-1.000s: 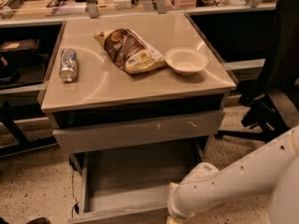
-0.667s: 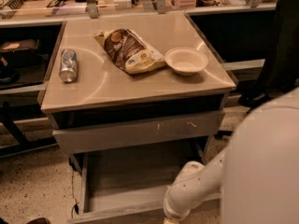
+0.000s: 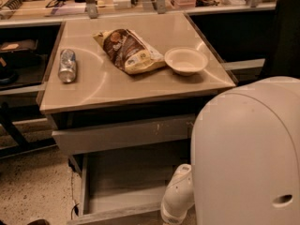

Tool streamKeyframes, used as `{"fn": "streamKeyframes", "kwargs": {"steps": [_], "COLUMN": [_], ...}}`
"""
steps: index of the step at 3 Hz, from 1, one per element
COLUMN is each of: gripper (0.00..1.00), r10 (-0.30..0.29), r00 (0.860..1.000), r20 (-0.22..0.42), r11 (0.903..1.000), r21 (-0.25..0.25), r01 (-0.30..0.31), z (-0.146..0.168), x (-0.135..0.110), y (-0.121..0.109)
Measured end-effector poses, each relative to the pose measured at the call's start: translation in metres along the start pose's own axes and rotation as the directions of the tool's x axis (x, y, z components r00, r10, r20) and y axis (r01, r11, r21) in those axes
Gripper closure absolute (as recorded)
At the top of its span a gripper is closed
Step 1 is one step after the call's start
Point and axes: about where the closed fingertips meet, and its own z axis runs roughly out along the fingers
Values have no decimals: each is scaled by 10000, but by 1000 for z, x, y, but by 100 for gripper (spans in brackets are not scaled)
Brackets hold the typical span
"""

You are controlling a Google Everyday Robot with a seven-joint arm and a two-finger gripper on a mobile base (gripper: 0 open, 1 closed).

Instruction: Open middle drawer

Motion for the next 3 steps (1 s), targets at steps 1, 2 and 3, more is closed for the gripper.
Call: {"fn": "streamKeyframes", "kwargs": {"steps": [1,2,3], "gripper": [0,0,0], "r10": [365,365,891], "r00": [9993,9993,9958], "r20": [-74,-74,-218], "r11": [9993,9993,9960], "r21": [27,27,-11], "r01": [-365,-365,-891], "z": [-7,-9,-19], "x": [27,26,59], "y": [12,12,35]}}
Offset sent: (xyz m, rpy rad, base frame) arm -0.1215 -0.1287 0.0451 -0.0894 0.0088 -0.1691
